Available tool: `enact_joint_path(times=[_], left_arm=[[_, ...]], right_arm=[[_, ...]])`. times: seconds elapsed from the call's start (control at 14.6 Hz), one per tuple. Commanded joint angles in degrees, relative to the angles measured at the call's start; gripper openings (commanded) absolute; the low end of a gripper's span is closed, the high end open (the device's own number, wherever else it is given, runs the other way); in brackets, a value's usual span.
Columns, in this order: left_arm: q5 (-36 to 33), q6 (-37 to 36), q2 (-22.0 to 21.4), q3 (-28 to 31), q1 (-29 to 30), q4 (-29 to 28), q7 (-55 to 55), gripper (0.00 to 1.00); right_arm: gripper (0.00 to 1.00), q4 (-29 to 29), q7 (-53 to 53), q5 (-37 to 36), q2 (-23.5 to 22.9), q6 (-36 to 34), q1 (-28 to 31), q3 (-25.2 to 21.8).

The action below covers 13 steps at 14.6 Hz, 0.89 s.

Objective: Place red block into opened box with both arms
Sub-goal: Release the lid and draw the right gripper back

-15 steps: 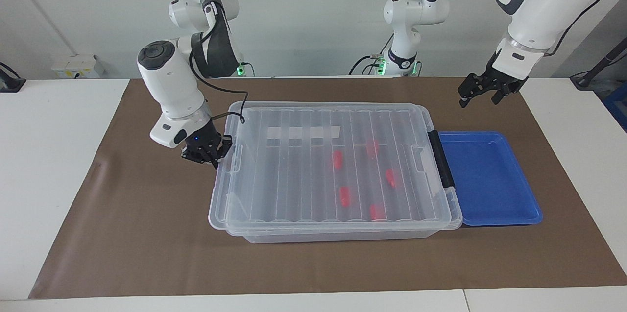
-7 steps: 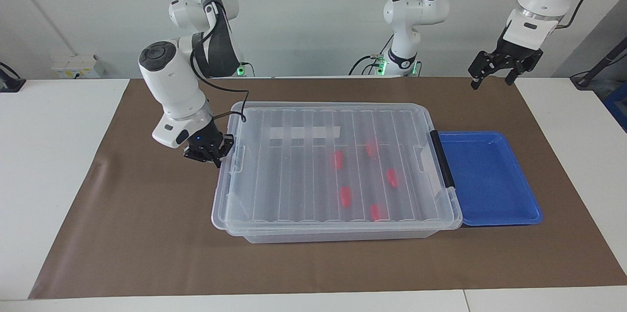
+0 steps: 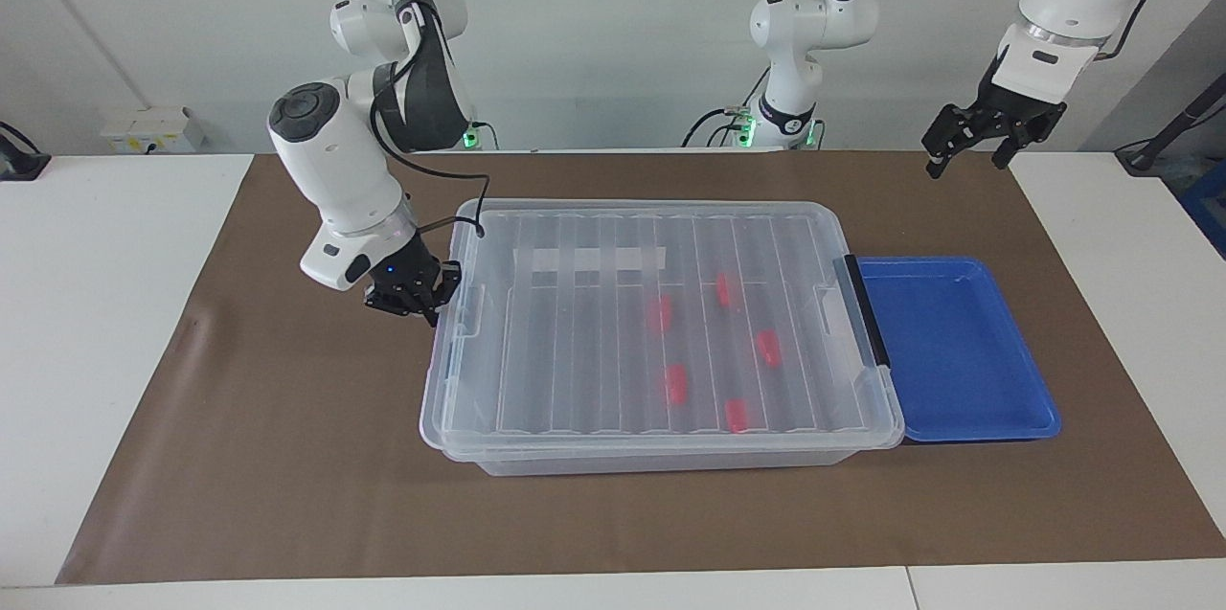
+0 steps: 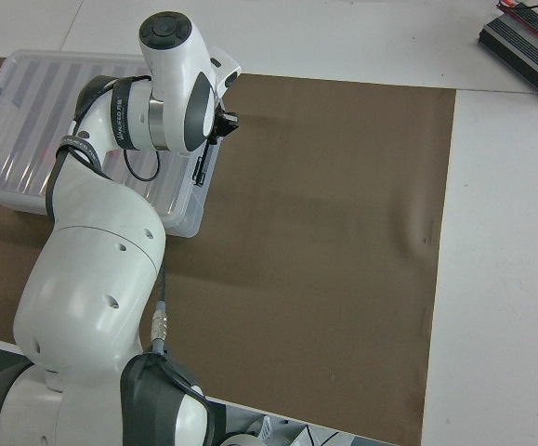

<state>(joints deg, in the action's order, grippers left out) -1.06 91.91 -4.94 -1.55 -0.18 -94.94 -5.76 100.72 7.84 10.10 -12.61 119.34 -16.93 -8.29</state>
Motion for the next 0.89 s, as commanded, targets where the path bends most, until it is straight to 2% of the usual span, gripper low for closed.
enact_joint_path(times=[0.0, 0.07, 0.27, 0.62, 0.82], left_arm=[[-0.87, 1.26, -0.51, -0.56, 0.18, -0.77, 0.84, 1.0], [-0.87, 1.43, -0.51, -0.73, 0.09, -0.86, 0.84, 1.0], [-0.87, 1.61, -0.51, -1.0, -0.08, -0.86, 1.1, 1.0], [-0.87, 1.43, -0.6, -1.09, -1.58, -0.95, 0.93, 1.0], [-0.79, 1.26, -0.68, -1.09, -1.93, -0.95, 0.84, 1.0]], right_arm=[[0.8, 0.89, -0.81, -2.52, 1.01, -2.26, 0.49, -0.14], [1.0, 0.89, -0.81, -5.68, 1.97, -2.44, 0.85, -0.15], [1.0, 0.18, -3.78, -11.24, 4.78, -5.85, 2.6, -0.41], [1.0, -2.71, -14.33, -12.3, 10.84, -15.86, 6.03, -0.41], [1.0, -4.47, -14.7, -11.51, 14.27, -23.86, 8.66, -0.41]])
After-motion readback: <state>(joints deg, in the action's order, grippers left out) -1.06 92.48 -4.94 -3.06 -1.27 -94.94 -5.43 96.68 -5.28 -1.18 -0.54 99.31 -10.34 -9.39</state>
